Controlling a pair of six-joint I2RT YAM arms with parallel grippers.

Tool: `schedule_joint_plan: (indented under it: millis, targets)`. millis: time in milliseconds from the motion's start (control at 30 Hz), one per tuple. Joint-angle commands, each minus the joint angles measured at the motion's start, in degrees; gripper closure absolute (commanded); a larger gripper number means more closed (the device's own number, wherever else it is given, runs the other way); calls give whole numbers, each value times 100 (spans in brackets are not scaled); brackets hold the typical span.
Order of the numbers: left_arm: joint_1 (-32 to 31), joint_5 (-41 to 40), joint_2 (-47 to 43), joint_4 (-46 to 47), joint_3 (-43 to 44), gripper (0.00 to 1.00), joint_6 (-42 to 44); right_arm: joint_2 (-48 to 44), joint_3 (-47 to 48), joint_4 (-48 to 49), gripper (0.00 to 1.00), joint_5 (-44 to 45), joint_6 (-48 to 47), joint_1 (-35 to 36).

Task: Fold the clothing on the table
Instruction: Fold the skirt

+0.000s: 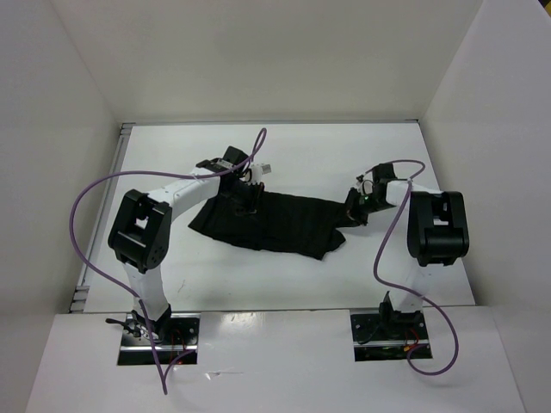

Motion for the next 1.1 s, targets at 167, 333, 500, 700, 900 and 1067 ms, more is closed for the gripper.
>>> schedule_joint_plan:
  millis: [167, 333, 500, 700, 900, 1067]
  targets:
    - [-19, 241, 339, 236, -157, 88, 43, 175, 116, -49, 97, 611, -52, 103]
    - [-19, 241, 523, 341, -157, 88, 96, -19, 318, -250, 100, 1157, 53, 103]
    - [-19, 241, 769, 472, -157, 88, 96, -19, 539, -444, 100, 1281, 53, 103]
    - [-19, 91, 1322, 735, -105, 88, -18, -19, 854, -628, 100, 1281, 53, 217]
    - [-19, -93, 1797, 1096, 44, 88, -361, -397, 1241, -866, 100, 921, 115, 332]
    - [-19, -93, 1930, 1097, 115, 88, -361, -731, 1979, -998, 100, 483, 439, 901]
